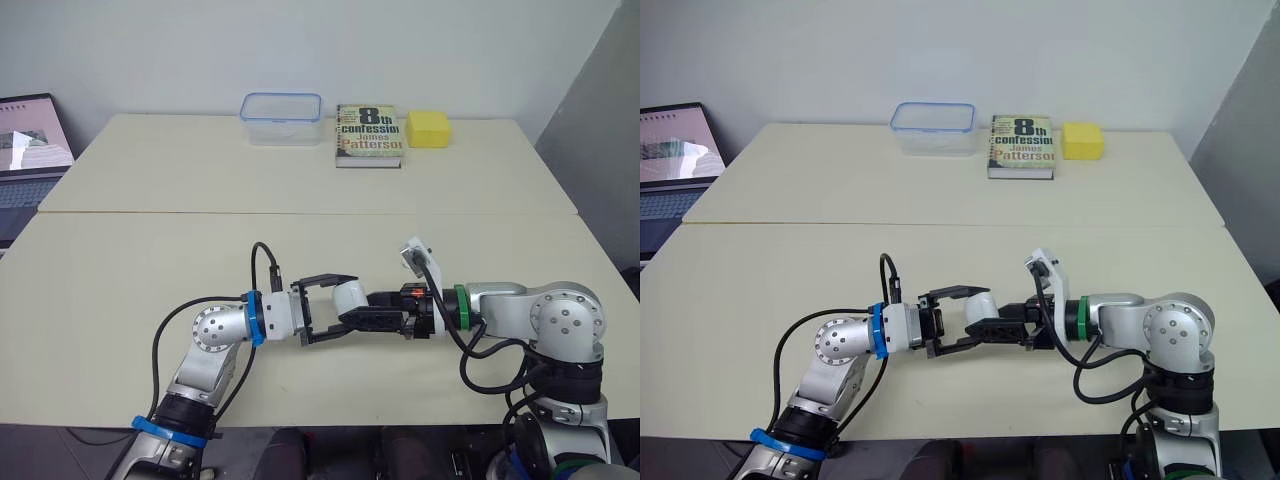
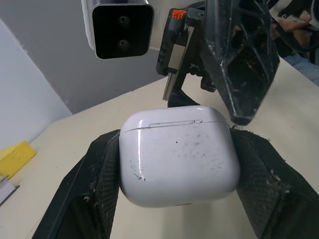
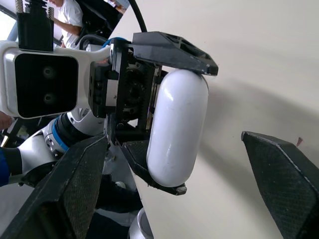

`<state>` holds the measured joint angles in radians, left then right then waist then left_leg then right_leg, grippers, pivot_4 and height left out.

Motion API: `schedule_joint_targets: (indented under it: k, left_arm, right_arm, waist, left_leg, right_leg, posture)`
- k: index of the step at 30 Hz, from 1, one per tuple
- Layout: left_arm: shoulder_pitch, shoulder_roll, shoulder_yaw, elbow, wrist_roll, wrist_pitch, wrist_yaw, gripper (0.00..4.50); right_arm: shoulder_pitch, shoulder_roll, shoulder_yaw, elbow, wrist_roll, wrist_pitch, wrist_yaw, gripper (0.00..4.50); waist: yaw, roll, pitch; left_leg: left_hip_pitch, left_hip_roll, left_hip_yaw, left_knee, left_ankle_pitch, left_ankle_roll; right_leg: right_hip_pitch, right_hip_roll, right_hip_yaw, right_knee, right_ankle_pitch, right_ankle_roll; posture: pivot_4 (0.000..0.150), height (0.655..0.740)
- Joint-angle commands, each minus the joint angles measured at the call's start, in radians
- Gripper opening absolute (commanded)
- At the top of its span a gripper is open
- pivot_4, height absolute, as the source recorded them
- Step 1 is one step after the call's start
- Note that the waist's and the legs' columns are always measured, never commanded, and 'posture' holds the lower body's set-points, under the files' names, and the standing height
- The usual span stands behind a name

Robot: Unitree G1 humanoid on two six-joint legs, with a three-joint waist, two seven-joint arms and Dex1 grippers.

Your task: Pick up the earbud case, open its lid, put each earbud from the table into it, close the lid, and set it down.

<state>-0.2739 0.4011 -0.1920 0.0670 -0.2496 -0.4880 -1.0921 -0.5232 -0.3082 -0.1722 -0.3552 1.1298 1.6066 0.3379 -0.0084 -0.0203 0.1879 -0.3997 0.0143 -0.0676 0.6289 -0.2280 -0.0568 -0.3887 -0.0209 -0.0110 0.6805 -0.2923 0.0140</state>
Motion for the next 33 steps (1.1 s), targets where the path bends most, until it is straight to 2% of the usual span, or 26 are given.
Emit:
schedule_joint_targets:
  k: [1,2,9,11,15,17,20,23,27,30,33]
  left_arm:
    - [0.004,-0.003,-0.012,-0.024,-0.003,-0.028,0.003,2.84]
    - [0.004,-0.004,-0.013,-0.025,-0.004,-0.032,0.002,2.84]
    - [-0.003,-0.02,-0.011,-0.012,0.009,-0.058,0.021,2.84]
    - [-0.003,-0.024,-0.012,-0.011,0.01,-0.065,0.025,2.84]
    - [-0.007,-0.033,-0.009,-0.004,-0.003,-0.069,0.029,2.84]
    - [-0.01,-0.026,-0.01,-0.005,-0.024,-0.04,0.014,3.56]
    - [-0.016,-0.001,-0.011,-0.003,-0.021,0.002,-0.002,4.42]
    - [-0.021,0.062,-0.02,-0.033,-0.036,0.153,-0.039,4.5]
    - [-0.042,0.158,0.016,-0.134,-0.168,0.661,0.028,4.5]
    - [-0.065,0.221,0.013,-0.203,-0.212,0.888,0.035,4.5]
    - [-0.096,0.242,0.003,-0.296,-0.254,1.023,0.044,4.5]
  right_arm:
    - [-0.018,-0.002,0.003,-0.003,0.021,0.004,0.013,4.11]
    - [-0.02,0.0,0.005,0.001,0.02,0.003,0.012,3.92]
    - [-0.03,0.003,0.009,0.021,0.026,0.007,0.023,1.34]
    - [-0.033,0.005,0.01,0.027,0.031,0.008,0.023,0.8]
    - [-0.043,0.005,0.017,0.039,0.041,0.008,0.028,0.8]
    - [-0.055,0.006,0.018,0.048,0.038,0.007,0.032,0.8]
    - [-0.071,-0.01,0.032,0.055,0.029,-0.003,0.045,0.8]
    - [-0.09,-0.057,0.068,0.046,0.0,-0.03,0.075,0.8]
    - [-0.137,-0.292,0.239,-0.025,-0.16,-0.203,0.241,0.8]
    - [-0.163,-0.487,0.401,-0.079,-0.333,-0.401,0.409,0.8]
    - [-0.185,-0.625,0.535,-0.127,-0.499,-0.585,0.546,0.8]
  waist:
    - [0.0,0.0,0.0]
    - [0.0,0.0,0.0]
    - [0.0,0.0,0.0]
    - [0.0,0.0,0.0]
    - [0.0,0.0,0.0]
    - [0.0,0.0,0.0]
    - [-0.001,0.0,0.0]
    - [-0.004,0.0,0.0]
    - [-0.009,0.002,0.001]
    - [-0.011,0.002,0.001]
    - [-0.019,0.002,0.002]
  left_leg:
    - [0.0,0.0,0.0,0.0,0.0,0.0]
    - [0.0,0.0,0.0,0.0,0.0,0.0]
    - [0.0,0.0,0.0,0.0,0.0,0.0]
    - [0.0,0.0,0.0,0.0,0.0,0.0]
    - [0.0,0.0,0.0,0.0,0.0,0.0]
    - [0.0,0.0,0.0,0.0,0.0,0.0]
    - [0.0,0.0,0.0,0.0,0.0,0.0]
    - [0.0,0.0,-0.001,0.0,0.0,0.0]
    - [0.0,0.0,-0.001,0.0,0.0,0.0]
    - [0.0,0.0,-0.002,0.0,0.0,0.0]
    - [0.0,0.0,-0.002,-0.001,0.0,0.0]
  right_leg:
    - [0.0,0.0,0.0,0.0,0.0,0.0]
    - [0.0,0.0,0.0,0.0,0.0,0.0]
    - [0.0,0.0,0.0,0.0,0.0,0.0]
    - [0.0,0.0,0.0,0.0,0.0,0.0]
    - [0.0,0.0,0.0,0.0,0.0,0.0]
    - [0.0,0.0,0.0,0.0,0.0,0.0]
    - [0.0,0.0,0.0,0.0,0.0,0.0]
    - [0.0,0.001,0.0,0.0,0.0,0.0]
    - [0.0,0.0,-0.001,0.0,-0.001,0.001]
    - [0.0,0.0,-0.002,-0.001,-0.001,0.002]
    - [-0.001,0.0,-0.002,-0.002,-0.001,0.003]
  posture:
    - [0.15,0.7278]
    - [0.15,0.7278]
    - [0.15,0.7278]
    - [0.15,0.7278]
    - [0.15,0.7278]
    - [0.15,0.7278]
    - [0.15,0.7278]
    - [0.15,0.7278]
    - [0.15,0.7278]
    - [0.15,0.7278]
    - [0.15,0.7278]
